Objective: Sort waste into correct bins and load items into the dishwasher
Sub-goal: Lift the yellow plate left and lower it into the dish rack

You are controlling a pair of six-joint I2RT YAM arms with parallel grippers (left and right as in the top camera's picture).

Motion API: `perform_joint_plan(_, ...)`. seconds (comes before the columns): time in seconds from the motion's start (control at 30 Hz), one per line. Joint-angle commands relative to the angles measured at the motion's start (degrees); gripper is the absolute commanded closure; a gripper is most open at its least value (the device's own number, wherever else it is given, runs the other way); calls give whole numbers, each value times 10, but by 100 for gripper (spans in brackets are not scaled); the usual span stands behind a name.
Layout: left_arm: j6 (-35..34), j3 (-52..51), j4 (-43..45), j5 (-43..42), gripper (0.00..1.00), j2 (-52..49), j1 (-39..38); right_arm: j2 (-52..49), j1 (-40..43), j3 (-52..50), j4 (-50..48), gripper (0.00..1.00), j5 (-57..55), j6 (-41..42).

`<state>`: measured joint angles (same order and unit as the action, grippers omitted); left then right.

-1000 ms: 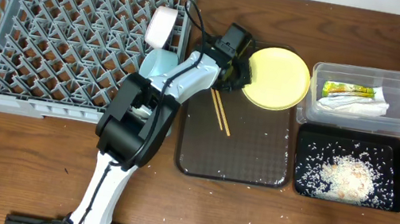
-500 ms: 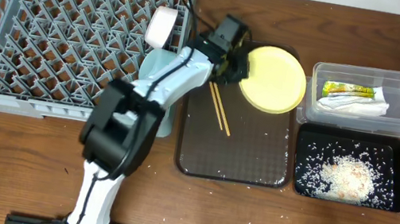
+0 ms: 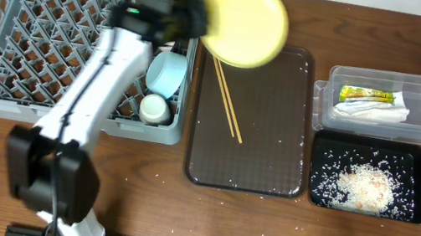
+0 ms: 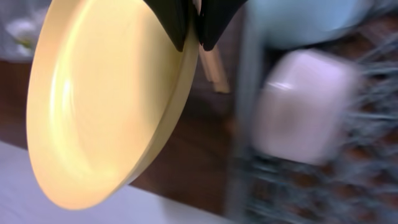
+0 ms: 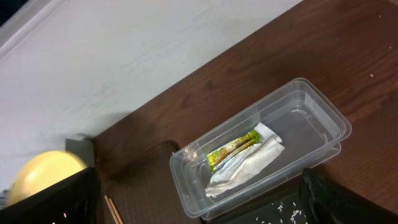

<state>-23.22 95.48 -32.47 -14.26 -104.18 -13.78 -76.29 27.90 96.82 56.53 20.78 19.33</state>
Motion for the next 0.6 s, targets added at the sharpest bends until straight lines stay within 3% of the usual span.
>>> perform_joint_plan(0.0, 60, 2, -46, 84, 93, 55, 71, -1, 6, 8, 1, 1, 0, 5)
perform_joint_plan(0.3, 103, -3, -110, 98, 93, 78, 199, -1, 6, 8, 1, 1, 0, 6)
perform_joint_plan(0.57, 176, -49, -96, 86, 93, 79, 270, -1, 6, 8, 1, 1, 0, 6)
